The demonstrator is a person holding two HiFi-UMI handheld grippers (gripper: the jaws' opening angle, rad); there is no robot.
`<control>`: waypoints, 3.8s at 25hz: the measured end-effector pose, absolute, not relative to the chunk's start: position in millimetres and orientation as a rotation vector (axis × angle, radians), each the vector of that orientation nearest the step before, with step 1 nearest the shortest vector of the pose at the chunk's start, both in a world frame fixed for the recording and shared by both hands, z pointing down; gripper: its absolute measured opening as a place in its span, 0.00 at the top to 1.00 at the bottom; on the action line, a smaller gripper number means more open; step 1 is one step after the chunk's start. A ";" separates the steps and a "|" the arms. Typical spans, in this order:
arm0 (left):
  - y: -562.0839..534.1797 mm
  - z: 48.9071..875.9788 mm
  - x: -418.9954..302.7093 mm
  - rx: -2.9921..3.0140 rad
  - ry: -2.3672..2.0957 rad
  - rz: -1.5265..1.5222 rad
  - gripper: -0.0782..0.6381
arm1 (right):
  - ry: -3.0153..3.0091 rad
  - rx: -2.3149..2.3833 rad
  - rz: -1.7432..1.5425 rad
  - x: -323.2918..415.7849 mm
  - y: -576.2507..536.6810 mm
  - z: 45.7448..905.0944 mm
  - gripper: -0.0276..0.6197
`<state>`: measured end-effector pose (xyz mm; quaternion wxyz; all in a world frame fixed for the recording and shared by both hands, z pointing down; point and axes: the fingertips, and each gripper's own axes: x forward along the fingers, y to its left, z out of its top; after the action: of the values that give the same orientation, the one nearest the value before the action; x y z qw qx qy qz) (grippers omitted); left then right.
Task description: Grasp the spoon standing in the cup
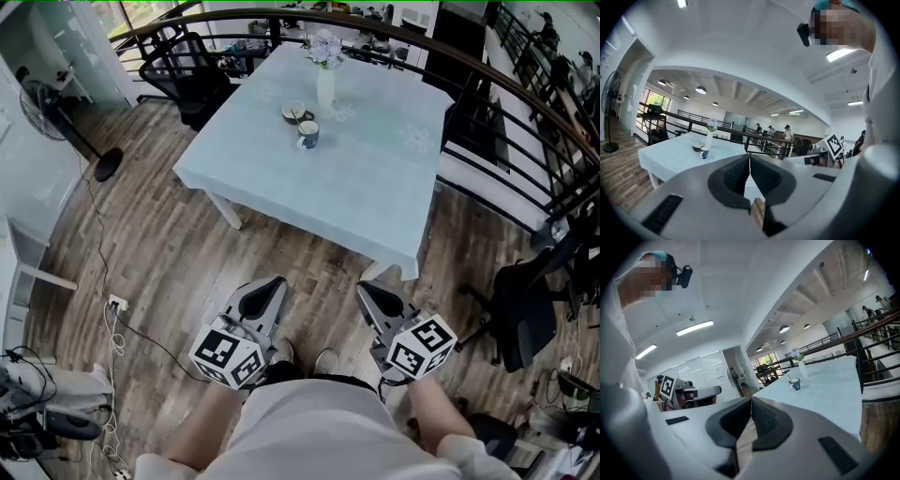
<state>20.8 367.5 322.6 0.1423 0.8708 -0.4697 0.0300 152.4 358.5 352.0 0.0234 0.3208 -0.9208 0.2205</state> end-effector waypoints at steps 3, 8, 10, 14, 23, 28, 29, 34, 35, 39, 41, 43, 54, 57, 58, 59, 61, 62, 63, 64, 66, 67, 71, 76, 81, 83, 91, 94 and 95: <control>359.8 324.2 21.4 2.509 -1.358 0.083 0.86 | -2.842 0.992 0.694 153.8 351.3 356.0 0.92; 339.4 331.0 18.9 2.504 -1.355 0.067 0.86 | -2.828 1.002 0.706 154.5 331.1 364.9 0.92; 327.7 332.7 17.3 2.501 -1.354 0.057 0.86 | -2.816 1.013 0.715 155.2 319.2 367.9 0.92; 298.7 338.1 9.5 2.496 -1.347 0.036 0.86 | -2.798 1.012 0.706 149.0 293.5 373.7 0.92; 205.1 364.2 -32.6 2.498 -1.303 0.059 0.86 | -2.759 1.068 0.769 113.3 204.3 402.6 0.92; 138.0 380.4 -68.4 2.476 -1.282 0.079 0.86 | -2.738 1.087 0.780 79.9 138.4 414.0 0.92; 124.7 383.9 -74.9 2.472 -1.276 0.082 0.86 | -2.733 1.091 0.784 73.6 125.0 416.2 0.92; 68.7 397.5 -99.2 2.464 -1.233 0.097 0.86 | -2.701 1.113 0.808 46.0 72.2 424.9 0.92; 58.3 397.9 -104.1 2.465 -1.224 0.098 0.86 | -2.696 1.117 0.813 40.2 63.0 424.9 0.92; 14.6 396.2 -124.7 2.472 -1.187 0.106 0.86 | -2.678 1.144 0.837 16.7 22.2 421.8 0.92; -3.6 395.4 -133.1 2.478 -1.173 0.112 0.86 | -2.676 1.154 0.830 6.3 4.8 420.1 0.92; -19.2 394.5 -139.9 2.484 -1.160 0.116 0.86 | -2.671 1.166 0.821 -1.8 -10.3 419.2 0.92; -94.0 393.2 -159.8 2.506 -1.106 0.113 0.86 | -2.649 1.219 0.837 -27.5 -78.6 412.1 0.92; -104.3 392.1 -159.9 2.504 -1.102 0.109 0.86 | -2.650 1.209 0.830 -29.1 -87.2 409.4 0.92; -107.0 392.2 -159.6 2.503 -1.101 0.109 0.86 | -2.651 1.207 0.827 -29.3 -89.8 408.5 0.92; -109.6 392.8 -159.3 2.502 -1.101 0.109 0.86 | -2.652 1.207 0.826 -29.5 -92.2 408.0 0.92; -114.3 395.3 -158.4 2.497 -1.101 0.112 0.86 | -2.654 1.208 0.826 -29.1 -96.5 408.0 0.92; -116.7 396.7 -157.5 2.494 -1.103 0.113 0.86 | -2.654 1.207 0.827 -28.4 -98.6 408.4 0.92; -119.2 397.9 -156.1 2.492 -1.104 0.115 0.86 | -2.655 1.205 0.829 -27.3 -100.7 409.0 0.92; -121.6 398.9 -154.3 2.491 -1.107 0.117 0.86 | -2.656 1.202 0.831 -25.9 -102.8 409.6 0.92; -126.3 400.9 -150.3 2.486 -1.115 0.123 0.86 | -2.660 1.192 0.835 -22.8 -107.1 410.2 0.92; -128.4 402.0 -148.3 2.482 -1.122 0.126 0.86 | -2.663 1.185 0.836 -21.0 -109.3 410.2 0.92; -137.8 405.3 -140.7 2.457 -1.164 0.127 0.86 | -2.678 1.144 0.832 -13.8 -119.4 410.0 0.92; -151.3 412.9 -130.8 2.414 -1.237 0.142 0.86 | -2.697 1.087 0.834 -1.6 -130.3 411.3 0.92; -165.1 426.5 -117.8 2.359 -1.295 0.151 0.86 | -2.705 1.049 0.846 16.2 -142.2 415.9 0.92; -171.4 430.9 -113.0 2.348 -1.318 0.157 0.85 | -2.704 1.045 0.857 23.8 -146.5 418.6 0.92; -200.3 459.1 -95.7 2.306 -1.356 0.193 0.85 | -2.678 1.039 0.915 48.5 -161.3 437.2 0.92; -207.5 471.2 -91.1 2.296 -1.353 0.215 0.85 | -2.667 1.039 0.929 54.2 -163.4 444.6 0.92; -210.1 474.9 -90.6 2.295 -1.355 0.224 0.85 | -2.665 1.040 0.933 55.2 -164.3 447.1 0.92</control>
<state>-90.6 -210.1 474.9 0.2315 0.8349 -0.4927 0.0813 55.2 -164.3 447.1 0.0663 0.3448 -0.8837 0.3096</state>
